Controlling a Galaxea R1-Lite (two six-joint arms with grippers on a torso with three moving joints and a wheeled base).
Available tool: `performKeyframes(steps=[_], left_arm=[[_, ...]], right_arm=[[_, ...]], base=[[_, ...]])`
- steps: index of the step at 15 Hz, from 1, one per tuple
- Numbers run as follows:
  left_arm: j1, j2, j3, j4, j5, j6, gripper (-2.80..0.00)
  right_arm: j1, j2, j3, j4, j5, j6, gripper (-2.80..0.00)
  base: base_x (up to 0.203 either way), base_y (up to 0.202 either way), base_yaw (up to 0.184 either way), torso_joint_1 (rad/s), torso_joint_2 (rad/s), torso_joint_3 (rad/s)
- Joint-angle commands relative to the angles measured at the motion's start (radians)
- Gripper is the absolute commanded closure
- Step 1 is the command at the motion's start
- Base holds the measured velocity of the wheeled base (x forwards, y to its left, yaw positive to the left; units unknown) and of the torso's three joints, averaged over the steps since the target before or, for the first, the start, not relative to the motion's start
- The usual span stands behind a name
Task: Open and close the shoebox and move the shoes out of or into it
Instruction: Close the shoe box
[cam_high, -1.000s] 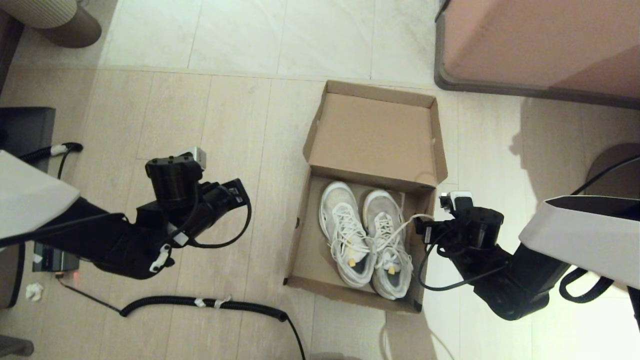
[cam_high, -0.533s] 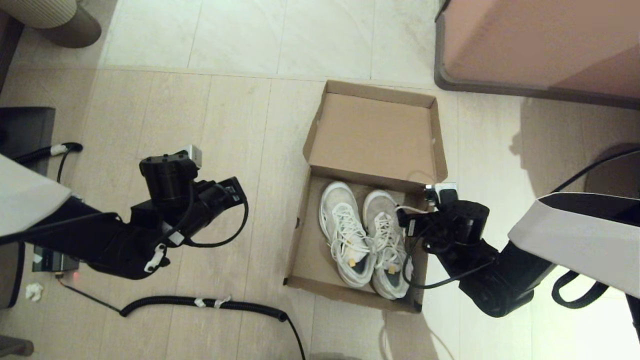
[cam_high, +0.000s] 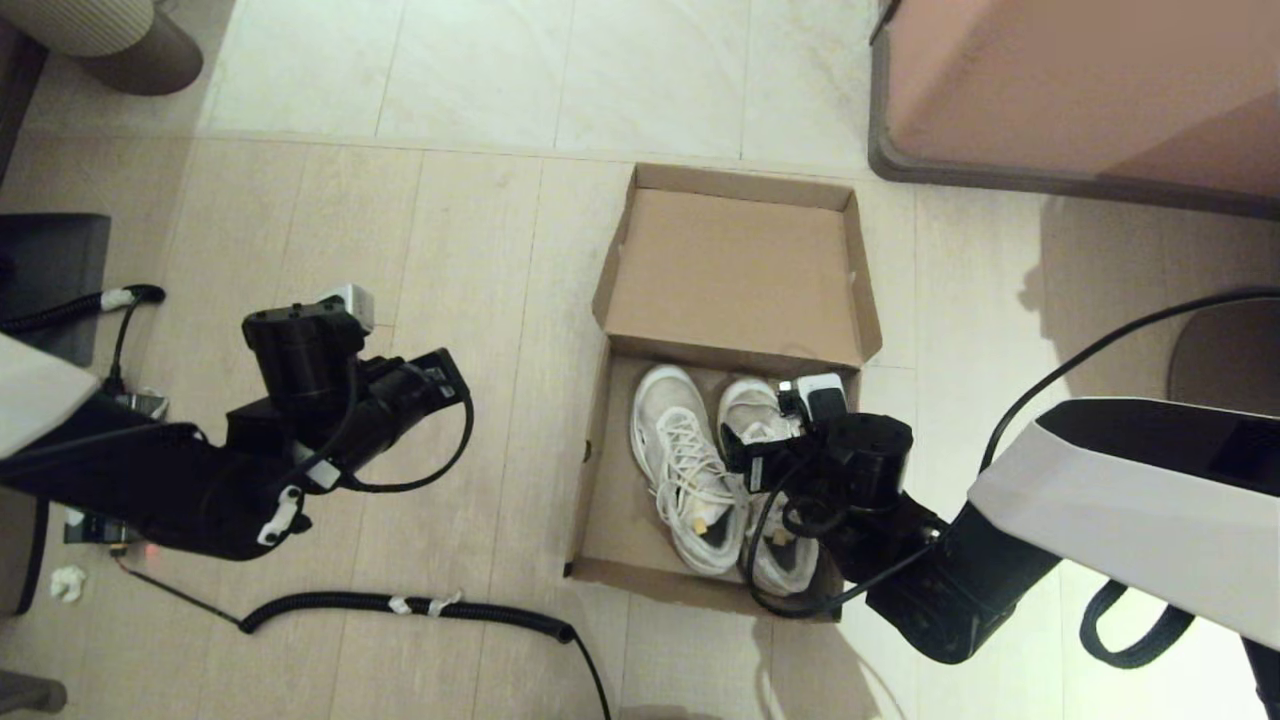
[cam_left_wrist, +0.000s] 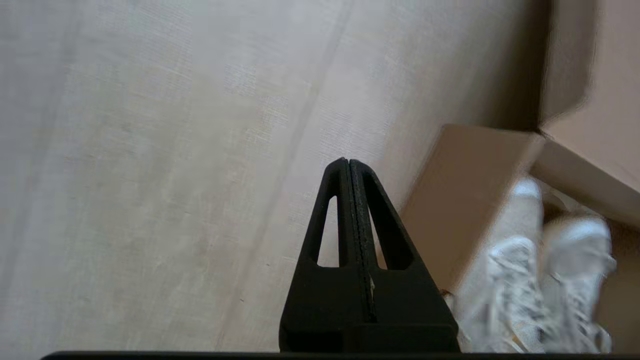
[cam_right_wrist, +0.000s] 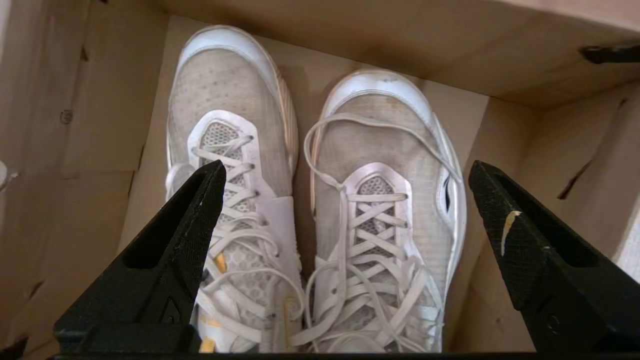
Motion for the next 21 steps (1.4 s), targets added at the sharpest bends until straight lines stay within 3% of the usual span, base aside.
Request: performKeyframes(steps=[1, 6, 9, 11, 13, 16, 17, 19, 21], left_arm=[[-0.002, -0.014, 0.007, -0.004, 0.001, -0.002, 0.0], [-0.004, -0.039, 0.02, 0.018, 0.003, 0.0, 0.0], [-0.016, -0.092, -0.006, 0.104, 0.011, 0.001, 0.0], [-0.029, -0.089, -0.081, 0.157, 0.01, 0.001, 0.0], [-0.078, -0.121, -0.129, 0.263, 0.011, 0.0, 0.0], [-0.12, -0.21, -0.09, 0.331, 0.023, -0.002, 0.0], [-0.131, -0.244, -0.06, 0.341, 0.034, -0.004, 0.0], [-0.137, -0.3, 0.007, 0.343, 0.045, -0.012, 0.0], [-0.129, -0.269, -0.047, 0.333, 0.004, -0.066, 0.0]], right_arm=[[0.013, -0.016, 0.006, -0.008, -0.004, 0.001, -2.8], [0.005, -0.181, 0.079, 0.058, -0.008, 0.028, -2.8], [-0.009, -0.328, 0.15, 0.125, -0.004, 0.068, -2.8], [-0.046, -0.428, 0.154, 0.24, 0.0, 0.126, -2.8], [-0.087, -0.541, 0.128, 0.443, 0.029, 0.226, -2.8], [-0.126, -0.694, 0.08, 0.701, 0.09, 0.388, -2.8], [-0.131, -0.737, 0.077, 0.757, 0.1, 0.425, 0.0], [-0.137, -0.791, 0.082, 0.826, 0.132, 0.464, 0.0], [-0.215, -0.753, 0.067, 0.826, 0.244, 0.495, 0.0]], base=[[0.0, 0.0, 0.0, 0.0, 0.0, 0.0], [0.0, 0.0, 0.0, 0.0, 0.0, 0.0], [0.0, 0.0, 0.0, 0.0, 0.0, 0.0], [0.0, 0.0, 0.0, 0.0, 0.0, 0.0], [0.0, 0.0, 0.0, 0.0, 0.0, 0.0], [0.0, 0.0, 0.0, 0.0, 0.0, 0.0], [0.0, 0.0, 0.0, 0.0, 0.0, 0.0], [0.0, 0.0, 0.0, 0.0, 0.0, 0.0], [0.0, 0.0, 0.0, 0.0, 0.0, 0.0]])
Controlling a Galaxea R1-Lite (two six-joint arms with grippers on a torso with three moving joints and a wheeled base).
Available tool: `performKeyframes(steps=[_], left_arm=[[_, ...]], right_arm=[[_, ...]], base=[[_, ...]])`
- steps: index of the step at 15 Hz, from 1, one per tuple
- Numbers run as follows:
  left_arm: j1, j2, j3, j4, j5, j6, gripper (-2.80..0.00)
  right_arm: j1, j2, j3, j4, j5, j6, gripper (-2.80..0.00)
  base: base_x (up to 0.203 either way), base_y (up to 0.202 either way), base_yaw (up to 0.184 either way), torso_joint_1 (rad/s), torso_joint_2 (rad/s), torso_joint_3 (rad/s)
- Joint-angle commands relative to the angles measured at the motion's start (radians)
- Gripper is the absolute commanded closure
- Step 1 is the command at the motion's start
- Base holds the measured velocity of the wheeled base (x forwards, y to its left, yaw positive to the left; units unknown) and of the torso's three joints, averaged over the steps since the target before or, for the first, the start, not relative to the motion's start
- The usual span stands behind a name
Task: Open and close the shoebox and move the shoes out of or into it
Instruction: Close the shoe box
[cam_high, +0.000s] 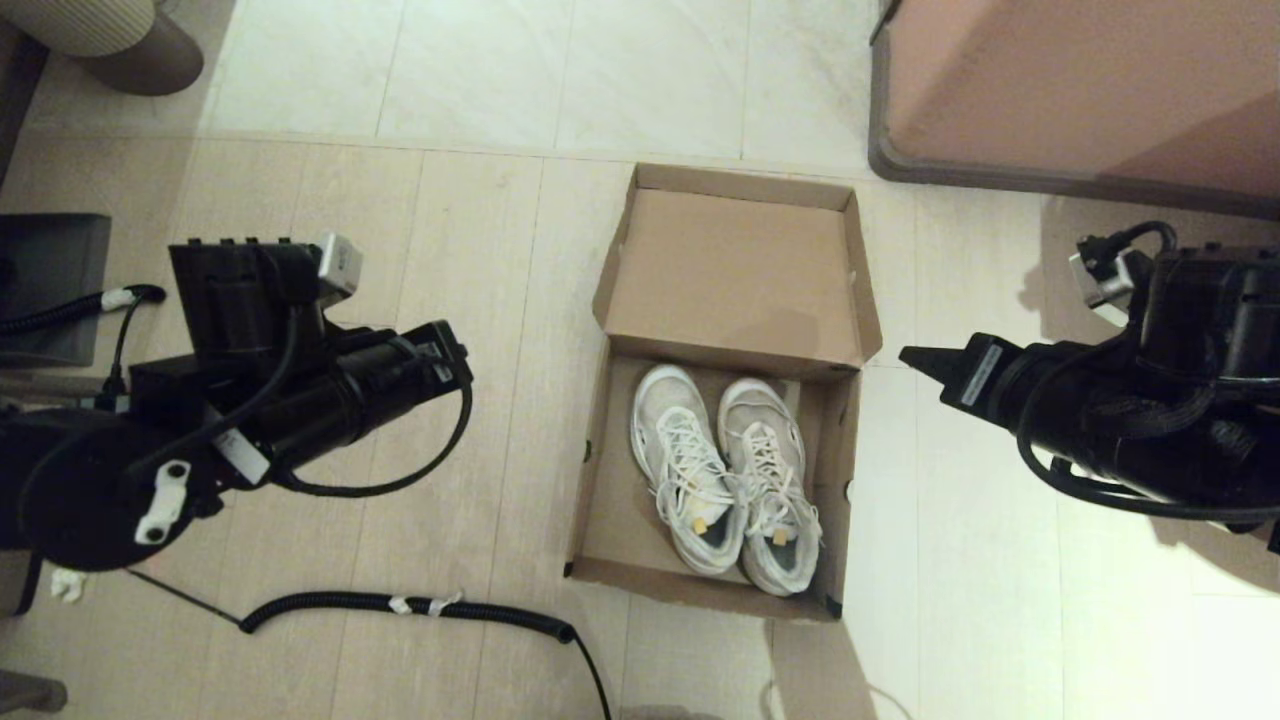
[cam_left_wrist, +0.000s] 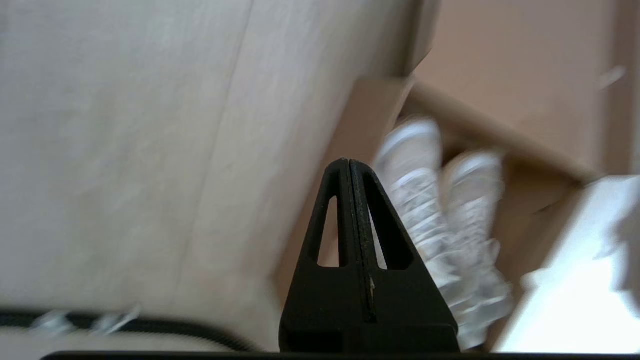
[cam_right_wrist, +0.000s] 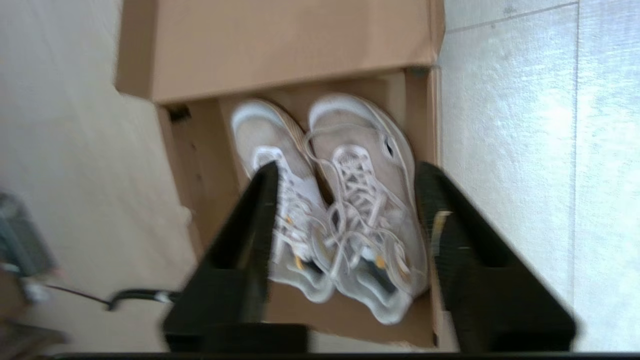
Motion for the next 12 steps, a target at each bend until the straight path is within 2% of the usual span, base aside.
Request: performKeyframes(steps=[1, 3, 4, 6, 9, 12], left_arm=[[0.005, 0.027, -0.078, -0.008, -0.056, -0.047, 0.0], [0.021, 0.137, -0.226, -0.009, -0.147, -0.141, 0.0], [0.031, 0.214, -0.306, -0.01, -0.173, -0.182, 0.0], [0.052, 0.356, -0.432, -0.029, -0.202, -0.246, 0.0], [0.058, 0.498, -0.483, -0.228, -0.219, -0.339, 0.0], [0.048, 0.565, -0.468, -0.236, -0.212, -0.339, 0.0]], right_arm=[[-0.103, 0.024, -0.034, -0.003, 0.131, 0.018, 0.0], [-0.233, 0.145, -0.136, 0.0, 0.323, 0.044, 0.0], [-0.28, 0.224, -0.206, 0.003, 0.375, 0.059, 0.0], [-0.34, 0.377, -0.343, 0.001, 0.423, 0.098, 0.0], [-0.38, 0.579, -0.49, -0.044, 0.453, 0.172, 0.0], [-0.389, 0.743, -0.589, -0.194, 0.464, 0.248, 0.0]], base=[[0.0, 0.0, 0.0, 0.0, 0.0, 0.0], [0.0, 0.0, 0.0, 0.0, 0.0, 0.0], [0.0, 0.0, 0.0, 0.0, 0.0, 0.0], [0.0, 0.0, 0.0, 0.0, 0.0, 0.0], [0.0, 0.0, 0.0, 0.0, 0.0, 0.0], [0.0, 0.0, 0.0, 0.0, 0.0, 0.0]])
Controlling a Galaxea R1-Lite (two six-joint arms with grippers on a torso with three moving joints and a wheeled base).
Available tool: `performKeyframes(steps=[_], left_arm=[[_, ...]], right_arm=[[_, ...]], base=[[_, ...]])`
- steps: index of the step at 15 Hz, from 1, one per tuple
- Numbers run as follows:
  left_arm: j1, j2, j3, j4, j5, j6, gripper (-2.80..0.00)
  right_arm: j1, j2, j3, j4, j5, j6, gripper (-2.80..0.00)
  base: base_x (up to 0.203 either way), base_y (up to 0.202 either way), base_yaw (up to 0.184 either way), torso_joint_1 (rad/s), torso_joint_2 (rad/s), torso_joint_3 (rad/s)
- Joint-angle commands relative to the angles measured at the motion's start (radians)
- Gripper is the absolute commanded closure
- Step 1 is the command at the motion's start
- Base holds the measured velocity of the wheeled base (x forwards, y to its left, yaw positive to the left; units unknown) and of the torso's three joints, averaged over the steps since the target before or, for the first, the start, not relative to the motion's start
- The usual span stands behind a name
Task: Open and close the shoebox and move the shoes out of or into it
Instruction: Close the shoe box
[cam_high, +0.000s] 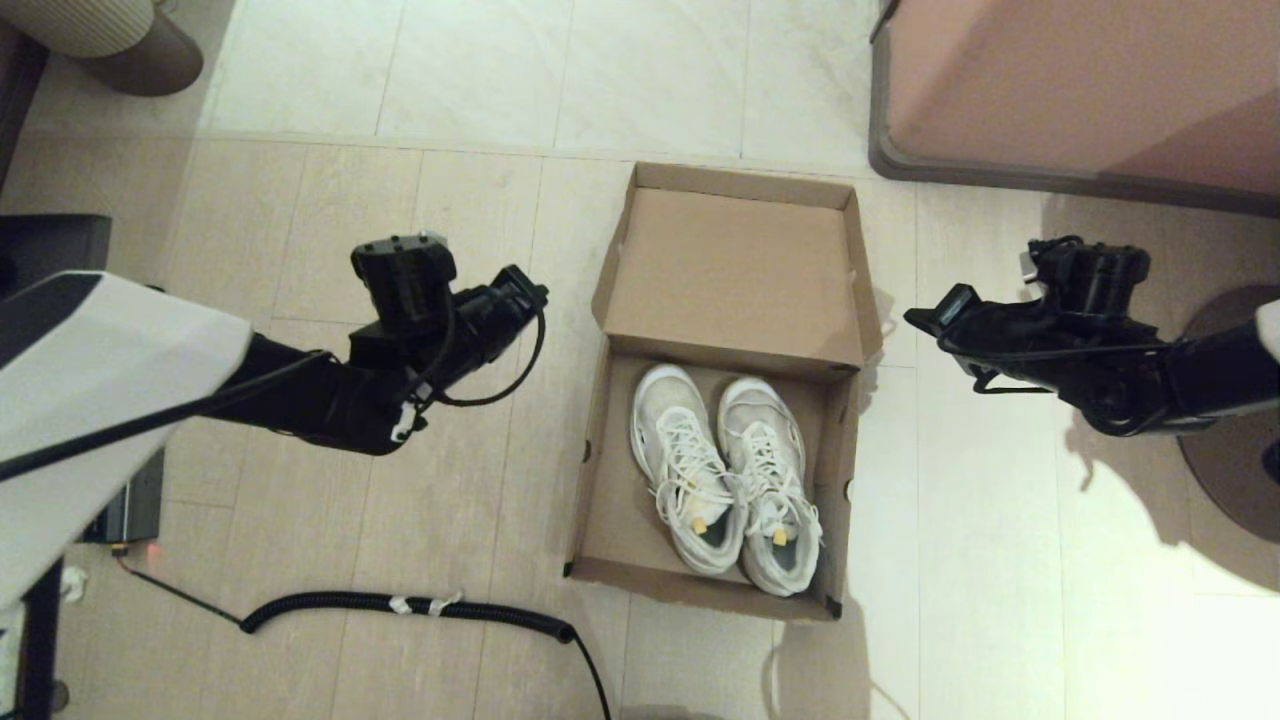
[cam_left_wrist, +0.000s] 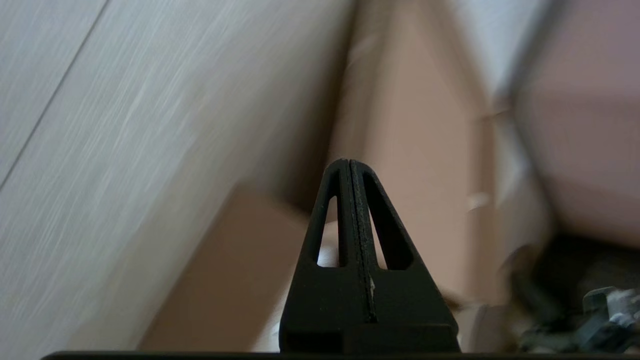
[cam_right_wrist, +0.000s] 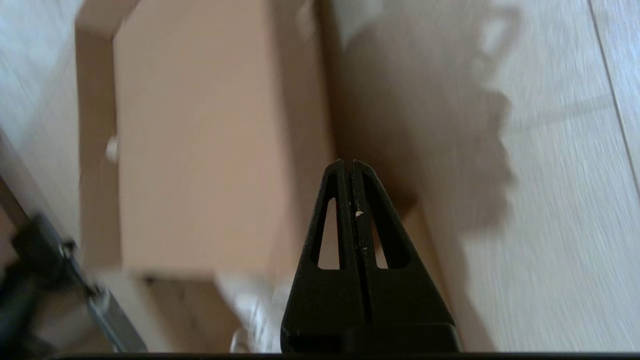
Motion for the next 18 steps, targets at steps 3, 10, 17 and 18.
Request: performKeyframes(steps=[3, 10, 17, 18], left_arm=[[-0.013, 0.082, 0.038, 0.004, 0.043, 0.006, 0.0], [-0.141, 0.014, 0.26, 0.137, 0.167, 0.093, 0.0], [-0.204, 0.02, 0.291, 0.148, 0.174, 0.093, 0.0], [-0.207, 0.018, 0.302, 0.148, 0.174, 0.093, 0.0]], right_arm=[[-0.018, 0.243, -0.192, -0.066, 0.024, 0.051, 0.0], [-0.055, 0.485, -0.575, -0.069, 0.214, 0.381, 0.0], [-0.037, 0.517, -0.593, -0.219, 0.298, 0.673, 0.0], [-0.031, 0.521, -0.592, -0.245, 0.303, 0.706, 0.0]], base=[[0.0, 0.0, 0.0, 0.0, 0.0, 0.0], [0.0, 0.0, 0.0, 0.0, 0.0, 0.0], [0.0, 0.0, 0.0, 0.0, 0.0, 0.0], [0.0, 0.0, 0.0, 0.0, 0.0, 0.0]])
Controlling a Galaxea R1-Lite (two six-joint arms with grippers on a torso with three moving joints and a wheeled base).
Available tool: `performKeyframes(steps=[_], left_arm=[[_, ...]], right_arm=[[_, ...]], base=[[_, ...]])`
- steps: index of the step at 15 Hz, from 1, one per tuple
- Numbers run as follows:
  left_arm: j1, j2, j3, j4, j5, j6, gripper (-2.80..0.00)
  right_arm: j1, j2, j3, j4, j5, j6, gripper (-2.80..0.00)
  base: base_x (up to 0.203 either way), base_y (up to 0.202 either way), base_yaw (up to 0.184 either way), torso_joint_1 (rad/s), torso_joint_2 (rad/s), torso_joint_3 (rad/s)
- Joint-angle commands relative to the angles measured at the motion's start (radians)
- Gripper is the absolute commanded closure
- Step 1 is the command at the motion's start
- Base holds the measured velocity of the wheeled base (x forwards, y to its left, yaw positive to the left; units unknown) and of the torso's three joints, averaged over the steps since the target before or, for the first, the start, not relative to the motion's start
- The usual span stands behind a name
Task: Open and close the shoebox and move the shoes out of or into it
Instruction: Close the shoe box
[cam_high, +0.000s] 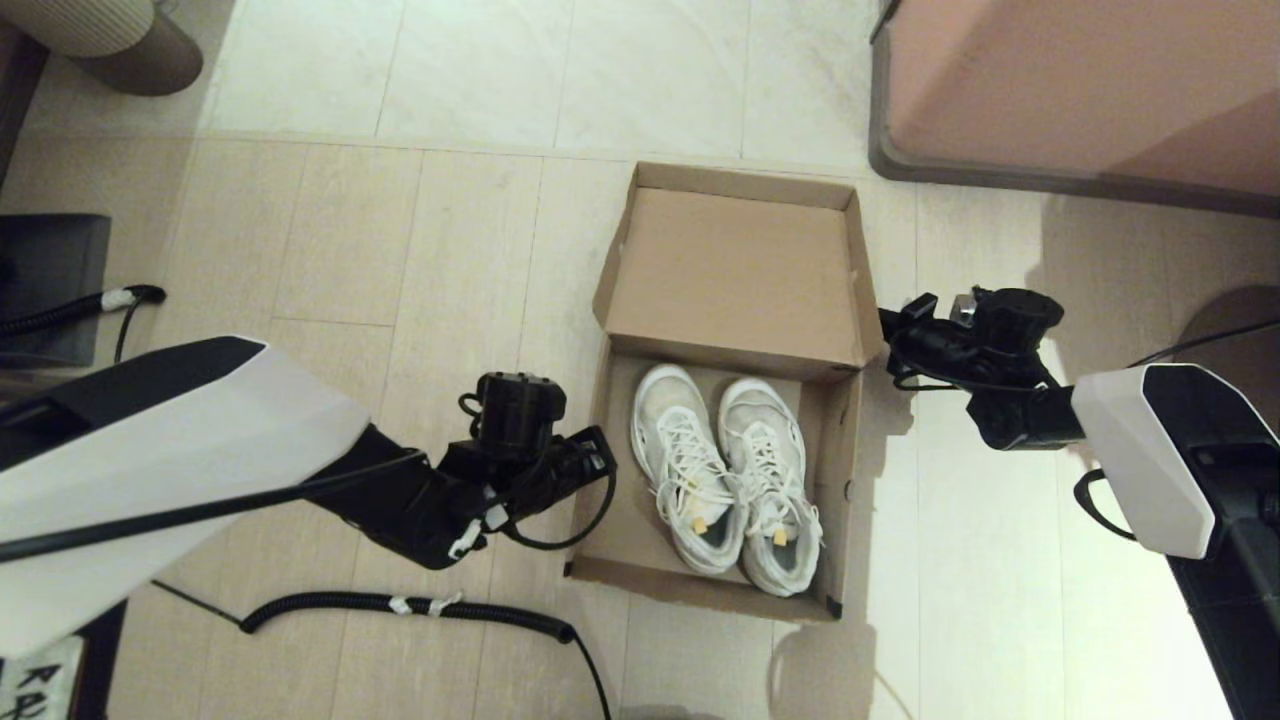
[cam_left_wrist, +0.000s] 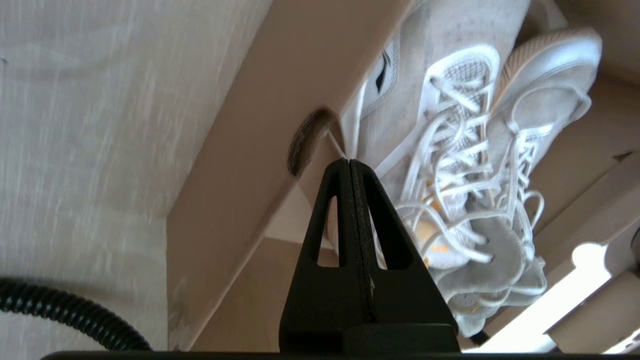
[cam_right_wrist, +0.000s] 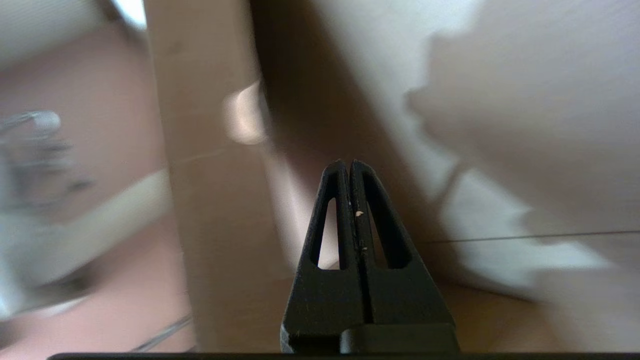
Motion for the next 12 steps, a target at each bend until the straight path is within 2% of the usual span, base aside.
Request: performKeyframes(steps=[1, 4, 8, 12], left_arm=[[-0.005, -0.005, 0.02, -0.004, 0.001, -0.004, 0.0], [-0.005, -0.014, 0.053, -0.01, 0.001, -0.005, 0.0], [-0.005, -0.009, 0.051, -0.011, 0.001, -0.005, 0.0], [-0.005, 0.002, 0.047, -0.014, 0.0, -0.005, 0.0]], right_arm=[[0.007, 0.011, 0.001, -0.02, 0.005, 0.034, 0.0], [0.017, 0.011, -0.002, -0.022, 0.02, 0.064, 0.0], [0.023, 0.01, -0.002, -0.118, 0.032, 0.242, 0.0], [0.023, 0.013, -0.002, -0.189, 0.063, 0.369, 0.0]], base=[[0.0, 0.0, 0.0, 0.0, 0.0, 0.0], [0.0, 0.0, 0.0, 0.0, 0.0, 0.0], [0.0, 0.0, 0.0, 0.0, 0.0, 0.0], [0.0, 0.0, 0.0, 0.0, 0.0, 0.0]])
